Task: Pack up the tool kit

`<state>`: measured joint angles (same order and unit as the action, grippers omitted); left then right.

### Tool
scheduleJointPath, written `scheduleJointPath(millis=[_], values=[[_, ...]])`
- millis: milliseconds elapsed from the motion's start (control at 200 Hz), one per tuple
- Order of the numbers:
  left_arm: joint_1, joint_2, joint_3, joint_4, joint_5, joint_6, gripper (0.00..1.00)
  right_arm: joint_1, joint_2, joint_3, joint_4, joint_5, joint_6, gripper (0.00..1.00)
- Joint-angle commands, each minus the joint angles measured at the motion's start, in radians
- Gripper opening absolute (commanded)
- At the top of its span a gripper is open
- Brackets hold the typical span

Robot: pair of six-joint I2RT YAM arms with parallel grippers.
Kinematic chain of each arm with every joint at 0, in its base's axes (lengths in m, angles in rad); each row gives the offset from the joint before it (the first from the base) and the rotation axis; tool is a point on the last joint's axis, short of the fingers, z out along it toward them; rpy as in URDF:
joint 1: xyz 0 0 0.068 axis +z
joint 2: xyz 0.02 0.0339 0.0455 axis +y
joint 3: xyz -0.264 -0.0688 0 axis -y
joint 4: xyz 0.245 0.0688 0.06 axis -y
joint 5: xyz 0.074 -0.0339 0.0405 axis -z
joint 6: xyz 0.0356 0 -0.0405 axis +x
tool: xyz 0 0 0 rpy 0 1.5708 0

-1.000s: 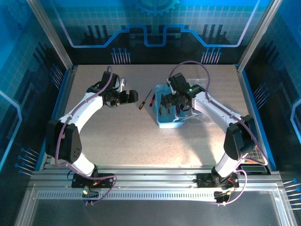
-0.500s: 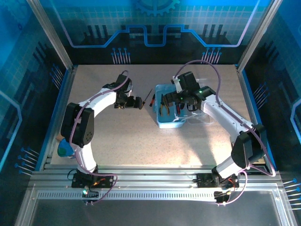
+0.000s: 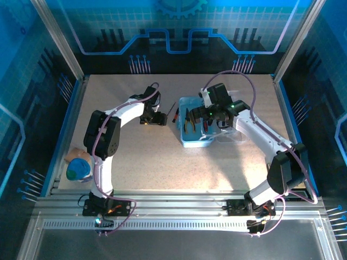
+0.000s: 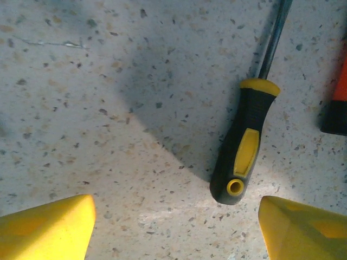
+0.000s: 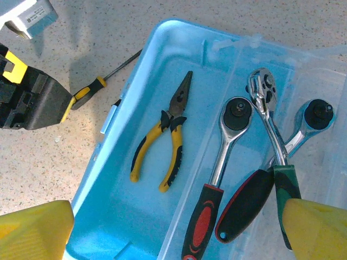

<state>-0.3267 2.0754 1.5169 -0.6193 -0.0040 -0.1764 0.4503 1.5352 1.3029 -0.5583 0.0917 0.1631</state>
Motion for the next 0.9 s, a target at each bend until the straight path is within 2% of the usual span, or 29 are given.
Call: scheduleJointPath(millis=[0,105,275,545,760,895], values=[[-0.012,0.025,0.045,-0.027,0.021,0.011,0.77,-0.016,-0.024,-0.014,0.013,-0.027,-0.01,1.0],[-0.023,0.044,0.064,-0.034,0.025,0.011,0.74,-0.019,-0.023,-0.019,0.018,-0.035,-0.007,1.0],[-0.031,0.086,0.095,-0.062,0.01,0.011,0.58,-0.025,-0.025,-0.027,0.02,-0.042,-0.009,1.0],[-0.046,0.136,0.136,-0.086,-0.007,0.015,0.49,-0.035,-0.03,-0.036,0.026,-0.056,-0.008,1.0],[-0.06,0.161,0.16,-0.096,-0.005,0.013,0.25,-0.04,-0.036,-0.041,0.026,-0.061,-0.008,1.0],[-0.061,0.164,0.158,-0.098,-0.002,0.014,0.15,-0.042,-0.038,-0.039,0.024,-0.065,-0.009,1.0]])
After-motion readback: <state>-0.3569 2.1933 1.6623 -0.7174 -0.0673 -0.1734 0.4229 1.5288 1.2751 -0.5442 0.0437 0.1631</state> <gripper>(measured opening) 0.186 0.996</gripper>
